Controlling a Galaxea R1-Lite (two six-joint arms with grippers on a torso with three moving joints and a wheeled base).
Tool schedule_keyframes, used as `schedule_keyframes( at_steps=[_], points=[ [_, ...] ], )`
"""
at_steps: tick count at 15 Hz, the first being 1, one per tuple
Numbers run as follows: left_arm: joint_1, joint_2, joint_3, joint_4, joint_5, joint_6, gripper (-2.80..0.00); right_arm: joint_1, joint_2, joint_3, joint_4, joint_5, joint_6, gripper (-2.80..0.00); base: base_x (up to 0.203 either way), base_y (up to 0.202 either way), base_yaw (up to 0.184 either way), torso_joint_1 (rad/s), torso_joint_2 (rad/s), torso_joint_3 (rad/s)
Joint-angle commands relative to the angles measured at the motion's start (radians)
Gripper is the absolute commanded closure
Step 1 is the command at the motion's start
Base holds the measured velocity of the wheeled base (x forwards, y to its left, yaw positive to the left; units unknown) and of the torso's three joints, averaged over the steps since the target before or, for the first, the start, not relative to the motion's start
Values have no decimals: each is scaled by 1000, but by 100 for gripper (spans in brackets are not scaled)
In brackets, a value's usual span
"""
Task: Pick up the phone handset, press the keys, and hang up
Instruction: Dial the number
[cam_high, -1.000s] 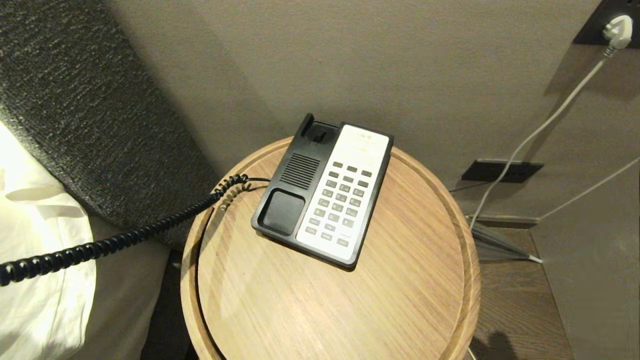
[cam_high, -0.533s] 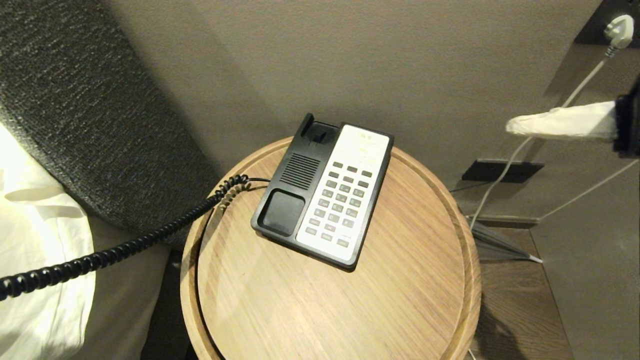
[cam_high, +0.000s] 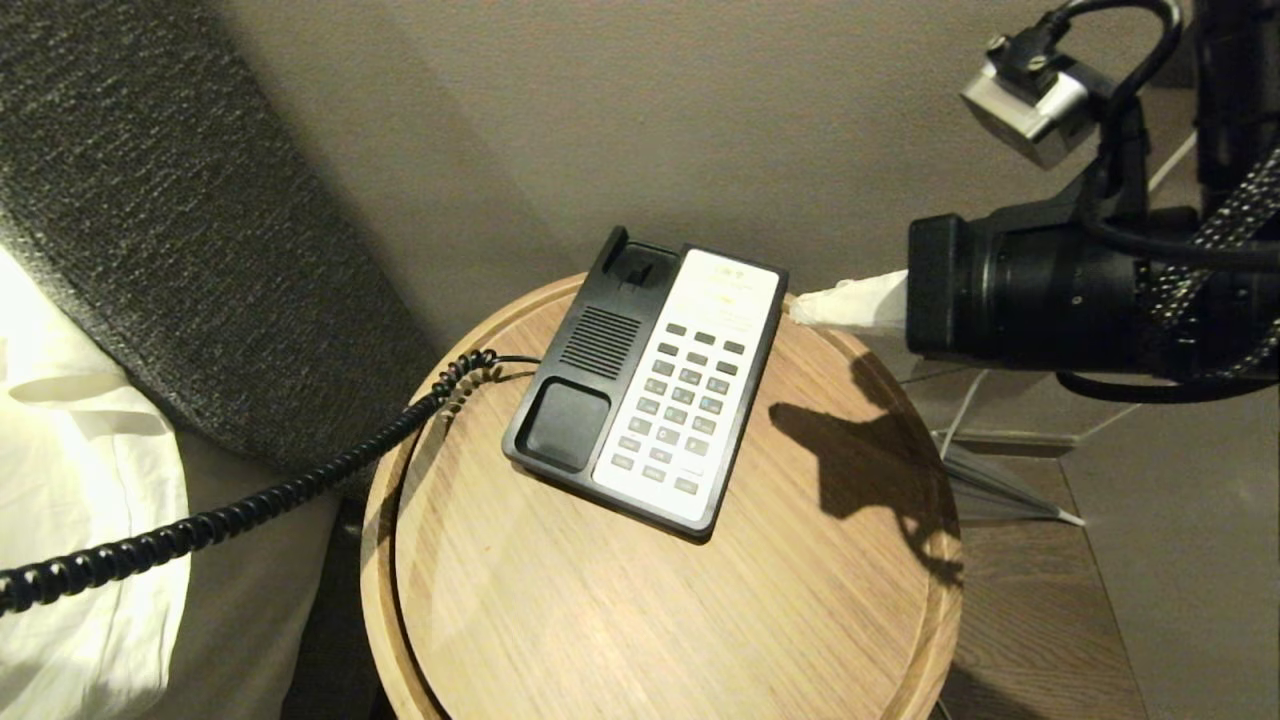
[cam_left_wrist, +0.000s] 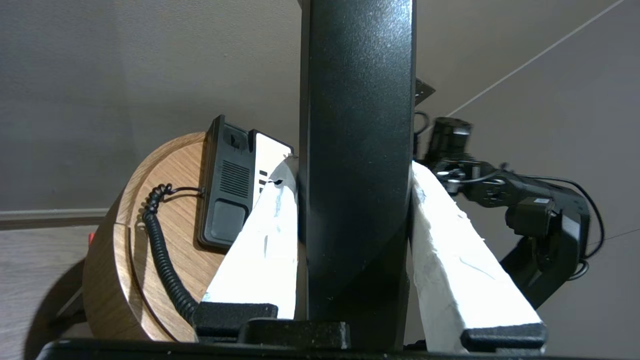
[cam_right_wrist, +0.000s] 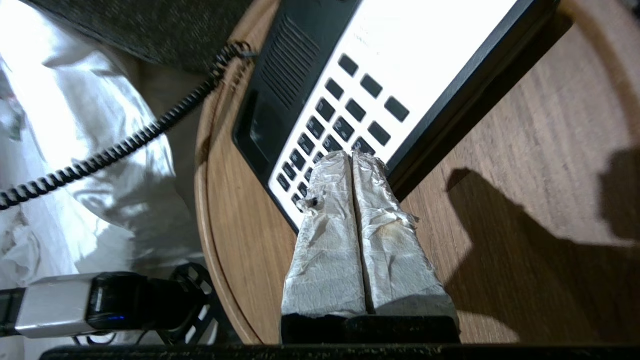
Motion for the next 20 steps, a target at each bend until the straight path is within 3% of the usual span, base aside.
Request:
schedule_keyframes(
  at_steps=[1, 20],
  points=[
    [0, -1, 13, 1, 1, -3, 0, 7, 44, 9, 0, -4, 2, 0, 0, 0, 0, 0, 0, 0],
    [0, -22, 37, -23, -1, -4, 0, 22, 155, 24, -99, -39, 6, 0, 0, 0, 0, 0, 0, 0]
  ],
)
